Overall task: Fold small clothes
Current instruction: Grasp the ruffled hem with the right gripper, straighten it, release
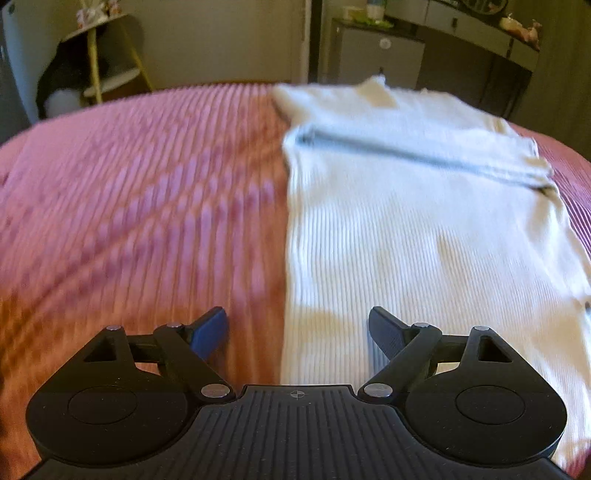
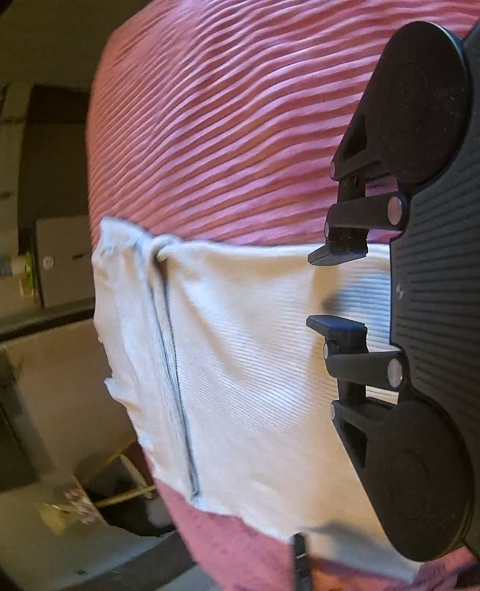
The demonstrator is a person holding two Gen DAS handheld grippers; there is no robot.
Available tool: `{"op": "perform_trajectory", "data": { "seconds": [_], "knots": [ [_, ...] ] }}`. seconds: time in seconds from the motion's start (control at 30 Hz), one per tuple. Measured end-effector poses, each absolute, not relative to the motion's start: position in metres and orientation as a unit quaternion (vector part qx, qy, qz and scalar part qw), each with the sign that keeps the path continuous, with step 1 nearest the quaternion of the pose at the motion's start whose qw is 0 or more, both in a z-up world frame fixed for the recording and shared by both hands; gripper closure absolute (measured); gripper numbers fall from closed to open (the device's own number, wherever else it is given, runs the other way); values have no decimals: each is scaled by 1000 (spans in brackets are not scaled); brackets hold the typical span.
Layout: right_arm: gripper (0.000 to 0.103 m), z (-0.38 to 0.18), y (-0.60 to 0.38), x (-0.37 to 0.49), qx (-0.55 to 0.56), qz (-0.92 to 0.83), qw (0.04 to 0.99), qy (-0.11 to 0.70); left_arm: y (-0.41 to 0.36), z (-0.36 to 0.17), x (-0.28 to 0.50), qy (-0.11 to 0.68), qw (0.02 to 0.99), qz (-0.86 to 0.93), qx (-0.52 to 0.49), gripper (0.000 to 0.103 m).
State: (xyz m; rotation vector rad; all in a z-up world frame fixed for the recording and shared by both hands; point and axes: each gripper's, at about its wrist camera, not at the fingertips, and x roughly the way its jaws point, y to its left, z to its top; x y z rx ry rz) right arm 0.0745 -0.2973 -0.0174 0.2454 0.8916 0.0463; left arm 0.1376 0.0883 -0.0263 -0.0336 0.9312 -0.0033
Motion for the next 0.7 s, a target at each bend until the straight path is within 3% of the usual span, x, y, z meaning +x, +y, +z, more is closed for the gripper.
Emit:
{"op": "perform_trajectory", "data": {
  "seconds": [0.4, 0.7],
  "knots": [
    [69, -3, -323, 21, 159, 14, 866, 474, 83, -38, 78, 475, 878, -8, -62, 14],
    [68, -36, -335, 19, 223, 14, 823, 523, 99, -35, 70, 482, 868, 11, -116, 30]
  ]
}}
